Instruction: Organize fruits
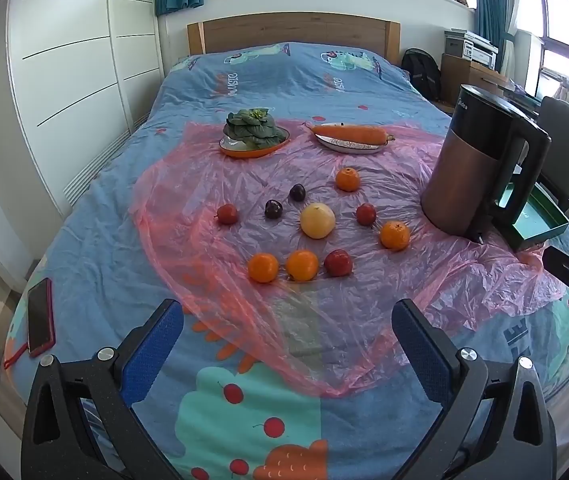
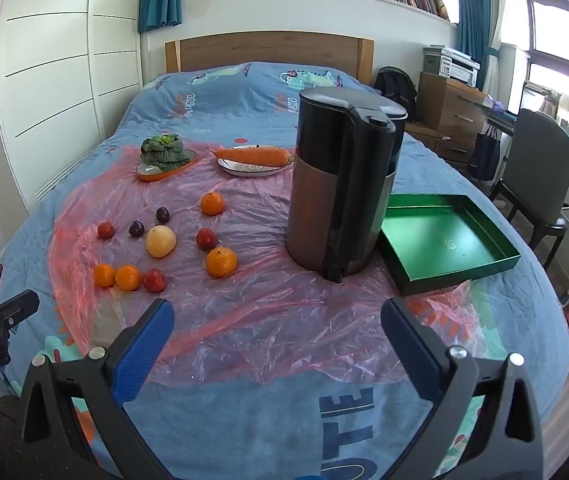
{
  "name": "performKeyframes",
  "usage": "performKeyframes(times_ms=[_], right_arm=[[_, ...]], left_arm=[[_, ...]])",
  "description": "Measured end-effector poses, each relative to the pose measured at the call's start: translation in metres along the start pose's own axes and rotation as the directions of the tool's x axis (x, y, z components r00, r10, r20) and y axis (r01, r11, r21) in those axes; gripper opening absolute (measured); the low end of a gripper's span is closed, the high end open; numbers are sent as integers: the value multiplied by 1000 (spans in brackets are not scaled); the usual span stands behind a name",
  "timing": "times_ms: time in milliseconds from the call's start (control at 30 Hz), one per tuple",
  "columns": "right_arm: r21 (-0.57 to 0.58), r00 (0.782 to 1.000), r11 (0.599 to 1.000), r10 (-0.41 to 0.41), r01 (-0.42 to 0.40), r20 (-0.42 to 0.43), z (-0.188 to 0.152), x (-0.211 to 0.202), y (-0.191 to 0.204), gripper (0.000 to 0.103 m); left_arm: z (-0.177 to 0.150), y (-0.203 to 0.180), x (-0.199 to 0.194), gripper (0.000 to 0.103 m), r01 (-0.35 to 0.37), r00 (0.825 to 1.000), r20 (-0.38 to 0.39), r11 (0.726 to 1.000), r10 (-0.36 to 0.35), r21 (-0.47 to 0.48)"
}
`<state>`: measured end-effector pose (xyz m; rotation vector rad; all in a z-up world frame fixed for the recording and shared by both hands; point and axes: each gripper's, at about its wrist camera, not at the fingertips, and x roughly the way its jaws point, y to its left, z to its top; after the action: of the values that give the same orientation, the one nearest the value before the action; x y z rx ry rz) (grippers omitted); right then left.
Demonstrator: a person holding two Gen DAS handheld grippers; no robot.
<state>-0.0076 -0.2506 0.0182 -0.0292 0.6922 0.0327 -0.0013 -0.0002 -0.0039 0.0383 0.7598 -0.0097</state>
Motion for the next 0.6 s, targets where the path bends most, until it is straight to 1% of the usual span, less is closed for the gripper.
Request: performKeyframes(times_ms=[233, 600], right_arm=[[-1, 1000, 1000, -4, 4, -5, -3, 2, -1, 103], [-1, 1000, 1000, 1, -1, -8, -4, 4, 3, 103]], left_arm=[[0, 1, 2, 102, 21, 1000, 14, 1000, -21, -21], [-1, 1, 3, 102, 24, 1000, 10, 1000, -23, -20]])
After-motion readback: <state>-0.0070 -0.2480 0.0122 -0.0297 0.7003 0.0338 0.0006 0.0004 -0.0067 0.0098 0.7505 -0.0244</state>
